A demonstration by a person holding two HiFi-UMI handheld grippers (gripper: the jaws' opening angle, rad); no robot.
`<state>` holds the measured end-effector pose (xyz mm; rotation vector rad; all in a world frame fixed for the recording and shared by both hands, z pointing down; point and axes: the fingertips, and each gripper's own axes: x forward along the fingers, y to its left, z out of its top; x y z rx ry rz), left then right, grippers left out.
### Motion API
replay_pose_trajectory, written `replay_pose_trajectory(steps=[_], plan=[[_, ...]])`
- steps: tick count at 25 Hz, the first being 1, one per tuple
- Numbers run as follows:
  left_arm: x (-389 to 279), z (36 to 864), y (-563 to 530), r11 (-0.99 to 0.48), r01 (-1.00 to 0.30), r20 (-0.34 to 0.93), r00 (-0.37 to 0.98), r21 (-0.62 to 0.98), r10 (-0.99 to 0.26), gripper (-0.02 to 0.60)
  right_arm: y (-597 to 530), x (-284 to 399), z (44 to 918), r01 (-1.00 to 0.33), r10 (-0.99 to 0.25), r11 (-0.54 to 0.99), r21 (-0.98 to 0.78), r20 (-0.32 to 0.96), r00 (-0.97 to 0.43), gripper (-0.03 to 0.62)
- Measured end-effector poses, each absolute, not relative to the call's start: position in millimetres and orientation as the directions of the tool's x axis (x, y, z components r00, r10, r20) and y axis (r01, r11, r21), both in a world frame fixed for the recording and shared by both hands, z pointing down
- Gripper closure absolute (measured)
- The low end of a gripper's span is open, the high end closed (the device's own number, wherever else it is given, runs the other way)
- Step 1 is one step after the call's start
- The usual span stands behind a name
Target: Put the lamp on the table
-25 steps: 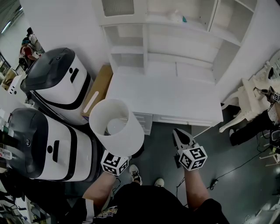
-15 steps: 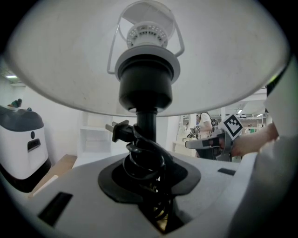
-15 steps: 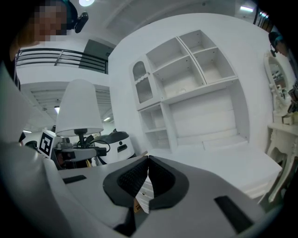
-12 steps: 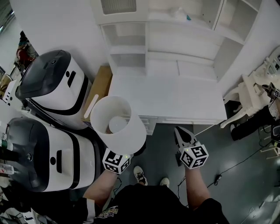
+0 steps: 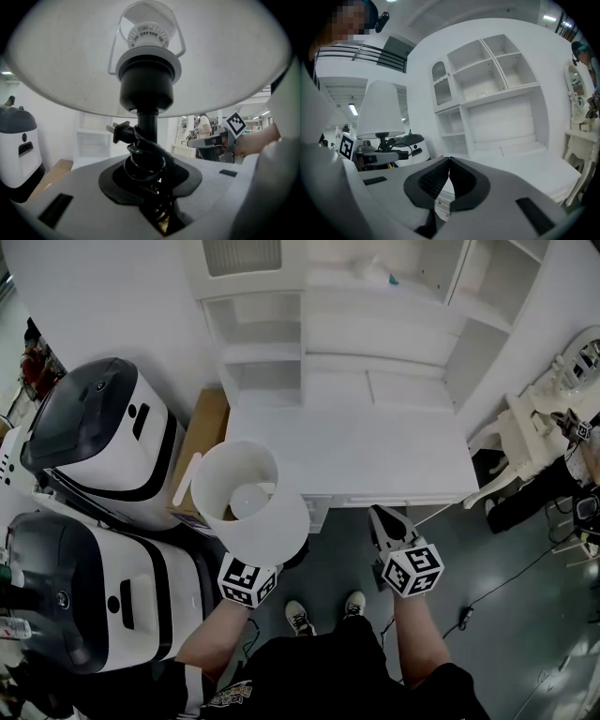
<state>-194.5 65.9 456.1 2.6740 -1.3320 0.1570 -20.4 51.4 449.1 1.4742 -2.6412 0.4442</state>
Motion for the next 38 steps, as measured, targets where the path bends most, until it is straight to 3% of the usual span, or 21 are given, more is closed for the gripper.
replay_pose_trajectory(steps=[38], plan=[[-77.3, 471.5, -113.3, -0.339, -0.94, 0.164, 0.34, 0.034, -0.926, 0.45, -160.5, 92.1, 466.4, -0.698, -0.663, 0.679, -0.227, 0.218, -0.716, 0.569]])
